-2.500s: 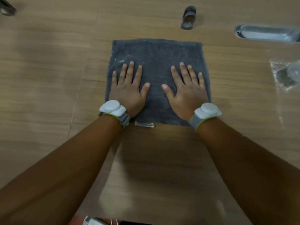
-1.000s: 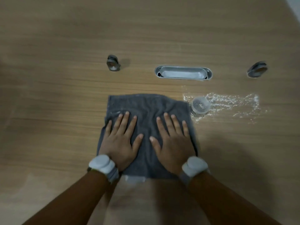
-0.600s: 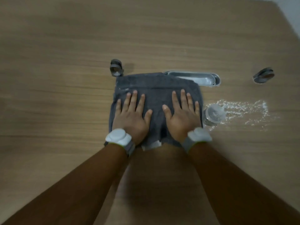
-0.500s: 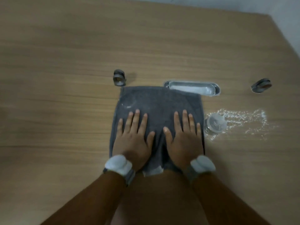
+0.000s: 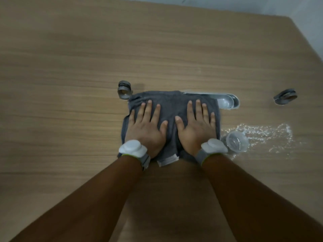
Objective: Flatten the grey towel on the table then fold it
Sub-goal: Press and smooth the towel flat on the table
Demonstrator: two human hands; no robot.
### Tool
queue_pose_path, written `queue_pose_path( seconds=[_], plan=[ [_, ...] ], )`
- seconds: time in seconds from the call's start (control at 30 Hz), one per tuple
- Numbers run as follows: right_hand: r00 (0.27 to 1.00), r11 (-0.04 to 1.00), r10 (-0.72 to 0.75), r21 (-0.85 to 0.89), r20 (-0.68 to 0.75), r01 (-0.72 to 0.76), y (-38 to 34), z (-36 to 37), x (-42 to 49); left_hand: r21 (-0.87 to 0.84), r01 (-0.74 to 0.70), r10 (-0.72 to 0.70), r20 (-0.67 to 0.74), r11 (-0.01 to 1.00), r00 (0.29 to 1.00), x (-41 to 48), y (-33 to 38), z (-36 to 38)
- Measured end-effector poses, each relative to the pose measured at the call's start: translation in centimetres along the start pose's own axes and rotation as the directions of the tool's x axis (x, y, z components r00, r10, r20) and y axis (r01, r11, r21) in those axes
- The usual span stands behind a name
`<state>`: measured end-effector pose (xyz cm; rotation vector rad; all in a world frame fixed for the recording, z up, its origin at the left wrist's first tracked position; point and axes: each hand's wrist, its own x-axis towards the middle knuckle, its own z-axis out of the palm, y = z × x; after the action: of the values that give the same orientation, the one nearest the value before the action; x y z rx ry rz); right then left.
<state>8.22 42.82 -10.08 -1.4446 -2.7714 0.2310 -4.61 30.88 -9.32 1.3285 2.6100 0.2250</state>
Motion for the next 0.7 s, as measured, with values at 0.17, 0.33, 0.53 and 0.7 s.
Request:
queue_pose_path(
  seconds=[0.17,0.33,0.53,0.7],
  plan=[
    [0.999,0.998,-0.051,0.036,-0.002,0.051,0.0,0.1,-1.2,-0.010,0.037,-0.037,0.018,0.999,0.999,-0.6,0.4,-0.2],
    [0.984,0.986,-0.167,-0.005,-0.059,0.167,0.4,0.8,-9.7,-0.001,0.057,-0.057,0.038,0.998,0.998,-7.1,0.8,0.4],
    [0.976,0.977,-0.213,-0.012,-0.038,0.212,0.4,0.4,-9.9,0.013,0.081,-0.081,0.003,0.997,0.997,-8.8,1.0,0.9],
    [0.975,0.975,-0.220,-0.006,0.003,0.220,0.6,-0.3,-2.7,0.013,0.050,-0.050,-0.019,0.999,0.999,-4.5,-0.4,0.2]
  ],
)
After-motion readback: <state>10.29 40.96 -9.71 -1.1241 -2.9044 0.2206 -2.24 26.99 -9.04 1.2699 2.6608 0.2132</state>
